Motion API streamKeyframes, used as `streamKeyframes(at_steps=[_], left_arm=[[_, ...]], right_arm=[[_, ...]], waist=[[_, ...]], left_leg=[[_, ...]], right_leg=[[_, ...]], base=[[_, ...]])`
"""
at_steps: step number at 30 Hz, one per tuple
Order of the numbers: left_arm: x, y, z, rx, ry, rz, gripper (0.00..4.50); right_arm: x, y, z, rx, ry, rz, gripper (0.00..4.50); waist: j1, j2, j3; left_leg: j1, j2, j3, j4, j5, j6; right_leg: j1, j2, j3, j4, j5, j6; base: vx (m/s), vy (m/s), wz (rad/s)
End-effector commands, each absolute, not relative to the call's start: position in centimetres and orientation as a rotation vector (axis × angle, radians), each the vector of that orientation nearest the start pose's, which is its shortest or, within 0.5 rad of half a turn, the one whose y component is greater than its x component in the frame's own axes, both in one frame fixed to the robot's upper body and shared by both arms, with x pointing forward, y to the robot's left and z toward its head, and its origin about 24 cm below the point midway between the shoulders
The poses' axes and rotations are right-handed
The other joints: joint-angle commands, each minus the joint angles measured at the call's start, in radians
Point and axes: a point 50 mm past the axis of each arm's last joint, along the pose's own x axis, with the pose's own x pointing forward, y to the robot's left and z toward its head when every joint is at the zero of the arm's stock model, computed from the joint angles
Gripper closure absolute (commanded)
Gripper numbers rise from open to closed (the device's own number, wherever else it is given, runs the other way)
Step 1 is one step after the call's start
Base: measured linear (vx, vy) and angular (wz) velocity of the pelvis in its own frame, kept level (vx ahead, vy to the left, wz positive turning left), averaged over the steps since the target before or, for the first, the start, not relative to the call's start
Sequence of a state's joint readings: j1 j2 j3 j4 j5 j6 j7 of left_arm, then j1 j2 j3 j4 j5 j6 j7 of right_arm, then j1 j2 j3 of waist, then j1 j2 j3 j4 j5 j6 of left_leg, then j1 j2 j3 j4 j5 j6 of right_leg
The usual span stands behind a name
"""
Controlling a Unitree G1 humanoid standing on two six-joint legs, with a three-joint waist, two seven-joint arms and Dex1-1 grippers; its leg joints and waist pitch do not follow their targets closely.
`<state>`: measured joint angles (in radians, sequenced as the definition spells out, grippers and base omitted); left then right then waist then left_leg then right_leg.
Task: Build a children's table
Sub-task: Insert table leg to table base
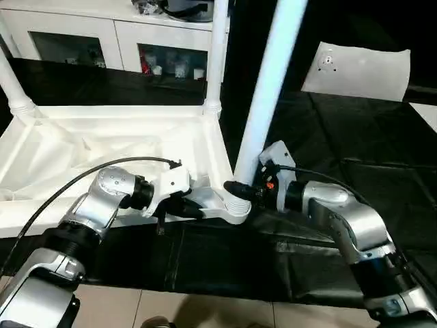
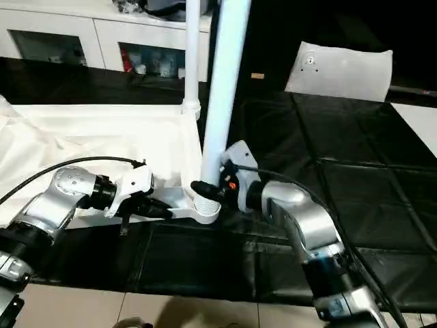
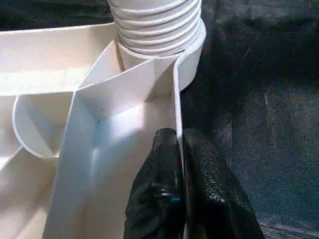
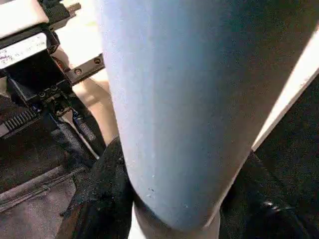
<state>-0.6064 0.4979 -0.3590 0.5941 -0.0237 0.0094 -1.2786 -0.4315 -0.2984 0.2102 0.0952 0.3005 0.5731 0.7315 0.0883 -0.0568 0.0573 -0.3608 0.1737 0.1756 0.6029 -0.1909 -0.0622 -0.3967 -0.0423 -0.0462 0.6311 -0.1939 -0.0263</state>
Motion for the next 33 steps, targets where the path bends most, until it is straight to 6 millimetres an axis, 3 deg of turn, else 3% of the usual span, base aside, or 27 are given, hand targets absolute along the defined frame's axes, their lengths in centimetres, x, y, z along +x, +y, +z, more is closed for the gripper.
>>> streamKeyframes(at_steps=[1,5,12,16,19,23,25,30,31,33], left_arm=[[32.0,15.5,6.9,0.566,0.429,-1.399,4.50],[32.0,15.8,6.9,0.569,0.430,-1.385,4.50],[32.4,16.0,7.0,0.557,0.392,-1.329,4.50],[32.6,16.0,7.0,0.549,0.383,-1.315,4.50],[32.6,16.0,7.0,0.541,0.376,-1.306,4.50],[32.6,16.0,6.8,0.541,0.377,-1.301,4.50],[32.6,16.0,6.7,0.550,0.382,-1.300,4.50],[32.7,16.2,6.6,0.579,0.394,-1.305,4.50],[32.7,16.2,6.6,0.585,0.394,-1.306,4.50],[32.7,16.2,6.6,0.595,0.395,-1.308,4.50]], right_arm=[[30.1,-10.5,7.4,0.027,0.370,0.973,2.61],[30.3,-11.4,7.0,0.125,0.365,0.913,2.61],[29.3,-12.7,5.3,0.189,0.359,0.825,2.61],[28.6,-12.9,4.6,0.212,0.351,0.793,2.61],[27.9,-13.3,3.9,0.217,0.333,0.760,2.61],[27.1,-13.5,3.4,0.188,0.312,0.733,2.61],[26.6,-13.4,3.2,0.131,0.313,0.747,2.61],[26.3,-13.0,3.4,0.030,0.309,0.792,2.61],[26.3,-12.8,3.5,-0.003,0.308,0.811,2.61],[26.3,-12.5,3.6,-0.053,0.315,0.851,2.61]], waist=[[0.000,0.011,-0.058],[0.001,0.011,-0.058],[0.005,0.018,-0.058],[0.006,0.023,-0.055],[0.008,0.032,-0.052],[0.009,0.035,-0.053],[0.012,0.042,-0.054],[0.012,0.042,-0.052],[0.010,0.029,-0.052],[0.012,0.036,-0.052]], left_leg=[[0.016,0.058,-0.023,-0.074,-0.214,-0.029],[0.017,0.059,-0.025,-0.075,-0.231,-0.032],[0.017,0.060,-0.025,-0.078,-0.230,-0.032],[0.021,0.059,-0.028,-0.081,-0.276,-0.037],[0.028,0.061,-0.031,-0.083,-0.320,-0.042],[0.026,0.061,-0.033,-0.086,-0.319,-0.034],[0.024,0.062,-0.034,-0.088,-0.314,-0.033],[0.026,0.061,-0.034,-0.088,-0.325,-0.034],[0.025,0.062,-0.032,-0.088,-0.320,-0.032],[0.025,0.062,-0.033,-0.088,-0.311,-0.029]], right_leg=[[0.040,-0.110,0.057,-0.096,-0.341,-0.140],[0.039,-0.113,0.057,-0.101,-0.391,-0.129],[0.038,-0.111,0.056,-0.098,-0.334,-0.144],[0.036,-0.113,0.055,-0.106,-0.397,-0.134],[0.031,-0.116,0.056,-0.116,-0.453,-0.123],[0.034,-0.116,0.056,-0.117,-0.465,-0.119],[0.035,-0.116,0.056,-0.115,-0.443,-0.123],[0.035,-0.116,0.057,-0.115,-0.442,-0.124],[0.036,-0.115,0.057,-0.115,-0.452,-0.119],[0.035,-0.117,0.058,-0.115,-0.463,-0.116]], base=[[0.000,0.000,0.00],[0.000,0.000,0.00],[0.000,0.000,0.00],[0.000,0.000,0.00],[0.000,0.000,0.00],[0.000,0.000,0.00],[0.000,0.000,0.00],[0.000,0.000,0.00],[0.000,0.000,0.00],[0.000,0.000,0.00]])
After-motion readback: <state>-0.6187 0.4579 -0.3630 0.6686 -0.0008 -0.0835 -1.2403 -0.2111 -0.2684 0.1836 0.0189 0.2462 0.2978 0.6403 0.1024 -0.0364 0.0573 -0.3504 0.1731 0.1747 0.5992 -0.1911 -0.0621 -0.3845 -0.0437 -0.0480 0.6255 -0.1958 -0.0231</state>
